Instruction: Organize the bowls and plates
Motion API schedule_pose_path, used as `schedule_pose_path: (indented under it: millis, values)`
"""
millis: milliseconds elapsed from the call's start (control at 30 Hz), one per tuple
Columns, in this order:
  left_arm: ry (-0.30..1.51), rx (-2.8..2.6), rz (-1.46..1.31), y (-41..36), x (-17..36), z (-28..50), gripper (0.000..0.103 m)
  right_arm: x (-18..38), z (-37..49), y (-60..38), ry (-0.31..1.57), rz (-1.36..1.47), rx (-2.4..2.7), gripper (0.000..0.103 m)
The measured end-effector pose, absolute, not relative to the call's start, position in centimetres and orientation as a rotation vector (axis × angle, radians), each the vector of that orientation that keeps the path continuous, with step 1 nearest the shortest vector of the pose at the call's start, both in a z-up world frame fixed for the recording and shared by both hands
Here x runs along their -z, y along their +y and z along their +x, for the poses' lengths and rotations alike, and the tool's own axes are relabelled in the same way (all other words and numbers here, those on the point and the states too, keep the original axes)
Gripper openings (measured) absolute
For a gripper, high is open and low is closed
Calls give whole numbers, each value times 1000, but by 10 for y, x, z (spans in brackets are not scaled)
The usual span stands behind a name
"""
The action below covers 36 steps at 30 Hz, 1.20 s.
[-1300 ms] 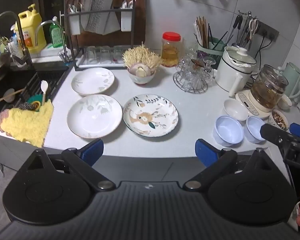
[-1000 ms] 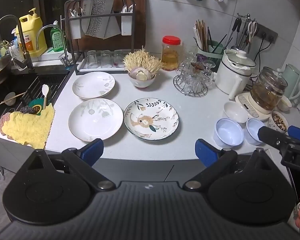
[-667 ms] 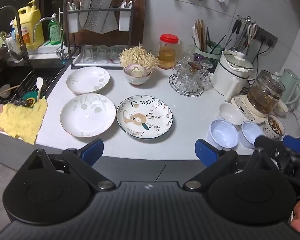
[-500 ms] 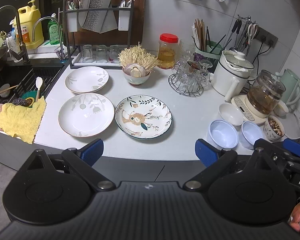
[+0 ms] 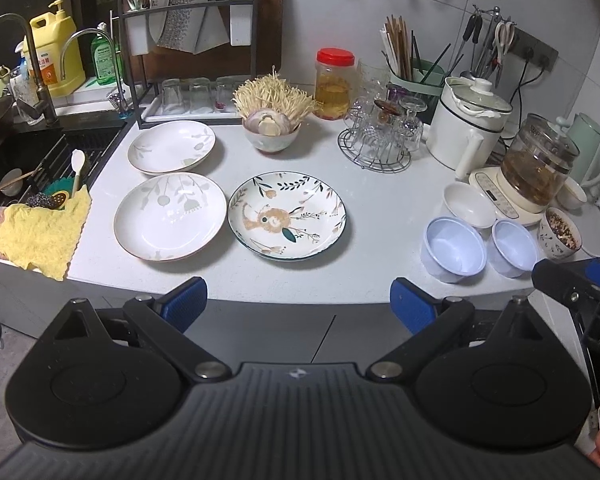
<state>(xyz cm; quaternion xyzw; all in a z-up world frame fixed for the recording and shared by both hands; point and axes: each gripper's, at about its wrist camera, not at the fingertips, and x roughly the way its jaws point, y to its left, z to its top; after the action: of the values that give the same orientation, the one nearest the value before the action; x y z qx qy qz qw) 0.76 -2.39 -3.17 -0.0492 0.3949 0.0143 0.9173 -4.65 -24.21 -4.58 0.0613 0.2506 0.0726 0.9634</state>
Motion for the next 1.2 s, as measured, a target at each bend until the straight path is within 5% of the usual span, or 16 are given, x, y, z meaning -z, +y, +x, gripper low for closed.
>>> schedule_pose_path:
  millis: [1200]
  values:
    - [778,-42,-123,-21,4,-11,100,39,-52,-242,541,122,-241,103]
